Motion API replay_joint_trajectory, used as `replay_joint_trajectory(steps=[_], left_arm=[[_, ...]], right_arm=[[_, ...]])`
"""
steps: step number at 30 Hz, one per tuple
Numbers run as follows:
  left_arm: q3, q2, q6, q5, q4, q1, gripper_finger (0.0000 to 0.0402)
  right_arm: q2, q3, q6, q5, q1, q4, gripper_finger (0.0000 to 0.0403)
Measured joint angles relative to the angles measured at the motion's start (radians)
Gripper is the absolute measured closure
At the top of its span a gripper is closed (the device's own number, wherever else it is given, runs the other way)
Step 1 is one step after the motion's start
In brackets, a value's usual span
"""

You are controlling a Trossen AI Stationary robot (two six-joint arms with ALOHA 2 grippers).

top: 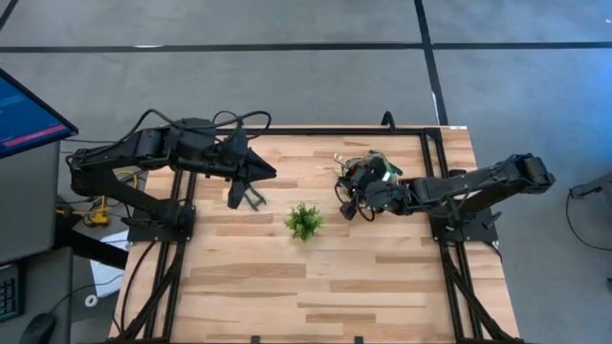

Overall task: Pick & Place Garden tools in Gardening bag
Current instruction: Put the brown trowel into the brown gardening bag

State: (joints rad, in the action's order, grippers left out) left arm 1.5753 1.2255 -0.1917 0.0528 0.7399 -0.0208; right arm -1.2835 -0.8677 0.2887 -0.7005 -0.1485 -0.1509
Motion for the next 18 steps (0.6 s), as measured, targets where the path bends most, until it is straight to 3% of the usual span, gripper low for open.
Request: replay_joint_trajectory(steps=[7, 18], left_arm=[[0.000, 0.000, 0.000, 0.000, 0.000, 0.000, 0.0367], [0.000, 0.000, 0.000, 0.017, 0.000, 0.000, 0.0367]], right_arm=[[0.010, 0.097, 0.007, 0.003, 0.000, 0.104, 0.0403], [0.009, 0.106, -0.003, -0.002, 0.024, -0.018, 0.0403]])
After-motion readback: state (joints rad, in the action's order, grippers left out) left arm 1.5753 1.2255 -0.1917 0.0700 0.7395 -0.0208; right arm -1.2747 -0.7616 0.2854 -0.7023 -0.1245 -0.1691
